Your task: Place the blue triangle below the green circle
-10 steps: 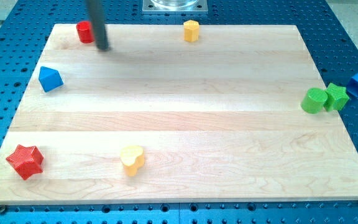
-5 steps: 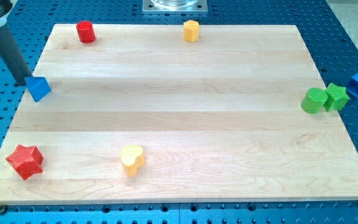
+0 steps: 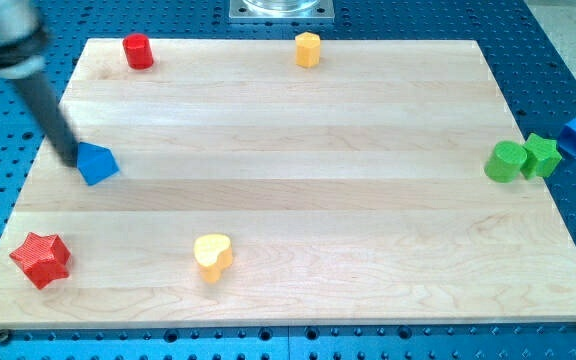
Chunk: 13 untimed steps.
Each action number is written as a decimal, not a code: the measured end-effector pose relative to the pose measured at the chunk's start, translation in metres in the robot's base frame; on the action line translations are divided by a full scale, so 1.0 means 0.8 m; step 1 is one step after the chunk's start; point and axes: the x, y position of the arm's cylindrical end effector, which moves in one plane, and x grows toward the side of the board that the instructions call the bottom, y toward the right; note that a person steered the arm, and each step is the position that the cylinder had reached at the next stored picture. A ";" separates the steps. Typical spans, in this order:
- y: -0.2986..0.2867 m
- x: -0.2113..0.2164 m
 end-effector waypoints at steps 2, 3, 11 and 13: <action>0.068 -0.026; -0.009 0.040; 0.445 0.119; 0.495 0.142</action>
